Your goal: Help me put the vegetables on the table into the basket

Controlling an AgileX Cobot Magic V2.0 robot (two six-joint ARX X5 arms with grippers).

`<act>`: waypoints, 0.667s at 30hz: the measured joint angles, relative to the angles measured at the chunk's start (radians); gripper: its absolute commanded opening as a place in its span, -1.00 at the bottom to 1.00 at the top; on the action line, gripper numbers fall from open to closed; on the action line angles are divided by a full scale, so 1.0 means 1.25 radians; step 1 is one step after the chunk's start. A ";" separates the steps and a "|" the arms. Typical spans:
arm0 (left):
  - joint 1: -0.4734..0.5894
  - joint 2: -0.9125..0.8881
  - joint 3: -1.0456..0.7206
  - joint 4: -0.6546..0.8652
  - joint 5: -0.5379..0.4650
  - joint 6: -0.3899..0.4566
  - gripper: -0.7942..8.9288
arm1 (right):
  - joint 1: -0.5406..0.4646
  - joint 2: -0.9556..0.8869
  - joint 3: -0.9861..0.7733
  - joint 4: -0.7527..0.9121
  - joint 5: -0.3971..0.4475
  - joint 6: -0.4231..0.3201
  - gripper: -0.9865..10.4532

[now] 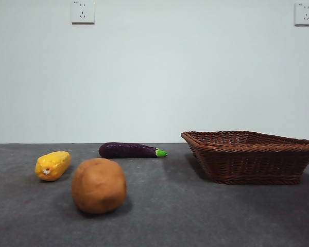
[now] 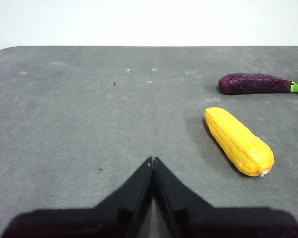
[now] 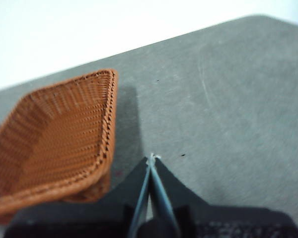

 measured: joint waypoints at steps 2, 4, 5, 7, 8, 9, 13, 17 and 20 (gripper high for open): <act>0.000 0.000 0.000 0.000 0.002 0.000 -0.85 | 0.000 0.000 0.000 0.000 -0.002 0.054 -0.83; 0.000 0.000 0.000 0.000 0.010 0.000 -0.85 | 0.000 0.000 0.000 0.000 -0.010 0.101 -0.83; 0.000 0.000 0.000 0.000 0.020 0.000 -0.85 | 0.000 0.000 0.000 0.000 -0.021 0.124 -0.84; 0.000 0.002 0.000 0.000 0.053 0.000 -0.85 | 0.000 0.000 0.000 0.000 -0.045 0.162 -0.84; 0.000 0.006 0.000 -0.001 0.063 -0.001 -0.85 | 0.000 0.000 0.001 0.000 -0.054 0.175 -0.84; 0.000 0.010 0.000 -0.001 0.074 -0.003 -0.85 | 0.000 0.000 0.003 -0.003 -0.065 0.184 -0.84; 0.000 0.039 0.013 -0.007 0.087 -0.017 -0.85 | 0.000 0.003 0.029 -0.031 -0.100 0.206 -0.84; 0.000 0.087 0.061 -0.008 0.094 -0.042 -0.85 | 0.000 0.025 0.088 -0.029 -0.103 0.211 -0.84; 0.000 0.138 0.104 -0.007 0.126 -0.057 -0.85 | 0.000 0.067 0.136 -0.025 -0.107 0.211 -0.84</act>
